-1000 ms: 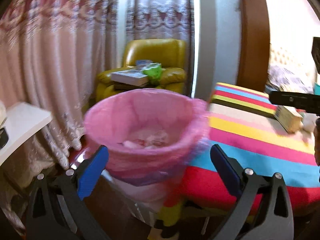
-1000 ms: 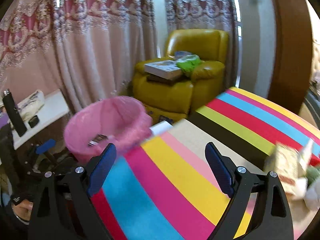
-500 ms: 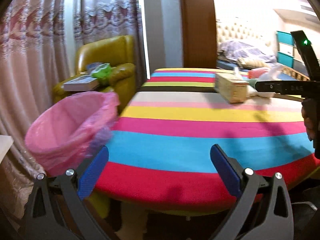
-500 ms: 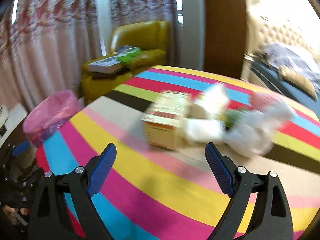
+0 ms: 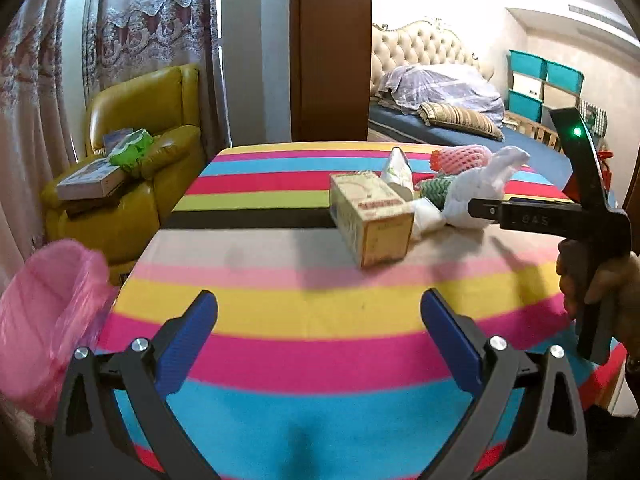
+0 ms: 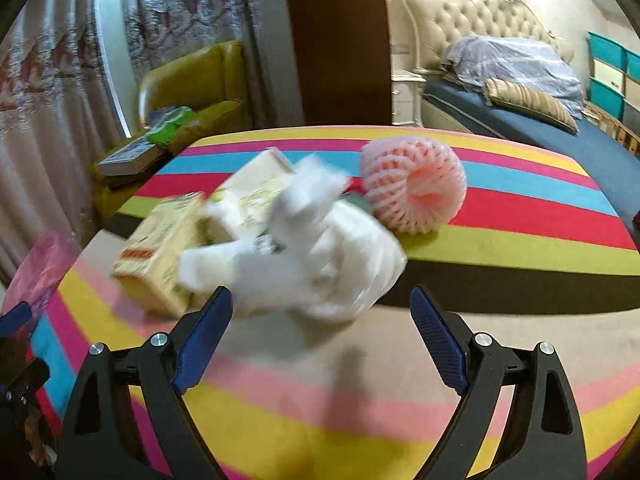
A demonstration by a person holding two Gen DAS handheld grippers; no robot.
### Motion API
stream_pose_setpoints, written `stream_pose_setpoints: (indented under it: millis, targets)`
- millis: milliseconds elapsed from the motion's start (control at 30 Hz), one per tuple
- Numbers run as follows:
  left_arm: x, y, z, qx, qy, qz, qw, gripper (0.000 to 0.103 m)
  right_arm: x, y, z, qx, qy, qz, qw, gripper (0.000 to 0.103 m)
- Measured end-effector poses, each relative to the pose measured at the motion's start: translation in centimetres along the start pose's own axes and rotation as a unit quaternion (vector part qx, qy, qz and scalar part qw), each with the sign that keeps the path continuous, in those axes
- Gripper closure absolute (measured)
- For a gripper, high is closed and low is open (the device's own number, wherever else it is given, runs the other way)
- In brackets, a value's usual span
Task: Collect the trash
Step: 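Grasp the white plastic bag with the right tool while the left grasps the cream medicine box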
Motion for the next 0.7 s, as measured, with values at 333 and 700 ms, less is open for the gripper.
stream_pose_setpoints:
  millis: [333,700]
  targets:
    - [-5.9,-4.0,-1.2,-0.023,0.05,0.003,0.9985,0.005,-2.7,-1.7,-1.5,-0.016,0.021,-0.014,1.0,0.056]
    - [-10.0,-5.5,-3.6,0.018,0.069,-0.012,0.9974,0.005,3.6,-5.3,1.7,-0.019,-0.028,0.008,0.999,0.07]
Point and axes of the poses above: each gripper's, at about its wrist camera, not at the fingertips, and x roughly against the way its jaws point, y to its left, z to its underside, the point moved 6 cm from there along -x, roughly the way its jaws point, and after that the axes turned 5 degrees about x, right-handed, at the moved point
